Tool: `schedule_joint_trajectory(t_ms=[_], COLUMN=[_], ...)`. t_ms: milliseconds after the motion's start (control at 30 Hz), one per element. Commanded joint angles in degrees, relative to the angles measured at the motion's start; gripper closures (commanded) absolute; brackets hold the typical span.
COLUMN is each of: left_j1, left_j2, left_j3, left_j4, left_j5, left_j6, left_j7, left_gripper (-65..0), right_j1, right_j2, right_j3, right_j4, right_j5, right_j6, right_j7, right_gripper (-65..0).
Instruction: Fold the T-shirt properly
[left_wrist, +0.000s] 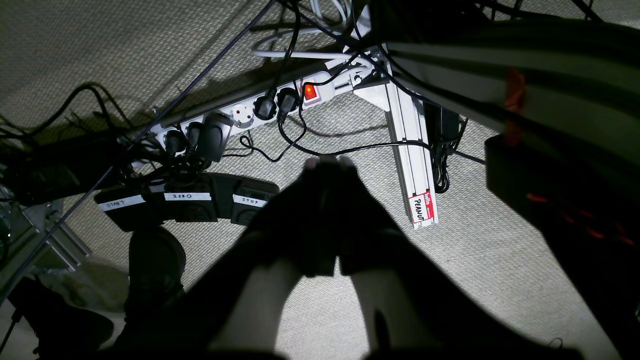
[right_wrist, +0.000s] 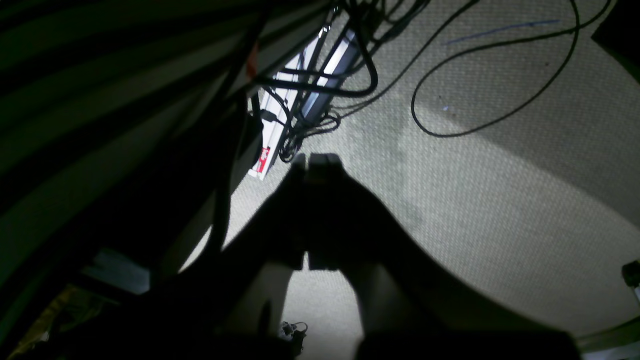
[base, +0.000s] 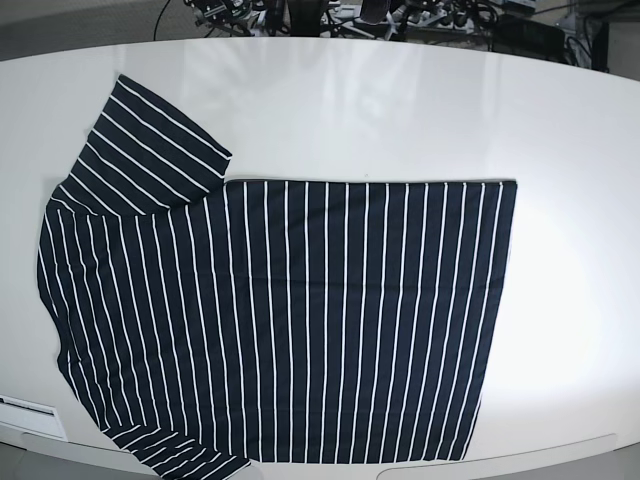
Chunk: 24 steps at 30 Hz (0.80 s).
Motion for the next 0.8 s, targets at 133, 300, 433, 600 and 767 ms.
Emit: schedule_joint_trajectory(t_ms=[133,300,433,600,767], left_j1=[0.2,0.2,0.1,0.1,0.2], left_j2=[0.0,0.0,0.0,0.0,0.0], left_j3=[0.0,0.0,0.0,0.0,0.0], left_j4=[0.3,0.3,0.3,0.3,0.3], left_j5=[0.2,0.2,0.2,1.9,1.9], left_j6=[-0.4,-0.4,-0.7,-2.1,-2.1], left_j7=[-0.5,-0.5,-0.3,-0.3,-0.3], left_gripper=[0.0,0.0,0.0,0.0,0.0], right_j1=[-0.1,-0.1,-0.1,-0.1,-0.1], right_j2=[0.0,0.0,0.0,0.0,0.0], right_j3=[-0.1,-0.1,-0.1,-0.1,-0.1], right_j4=[0.3,0.3,0.3,0.3,0.4], right_j5=[0.0,-4.2,-4.1,-4.1,-4.1], right_j6=[0.4,0.4,0.4,0.4,0.4], right_j7=[-0.4,-0.4,-0.4,-0.4,-0.4], right_gripper=[0.0,0.0,0.0,0.0,0.0])
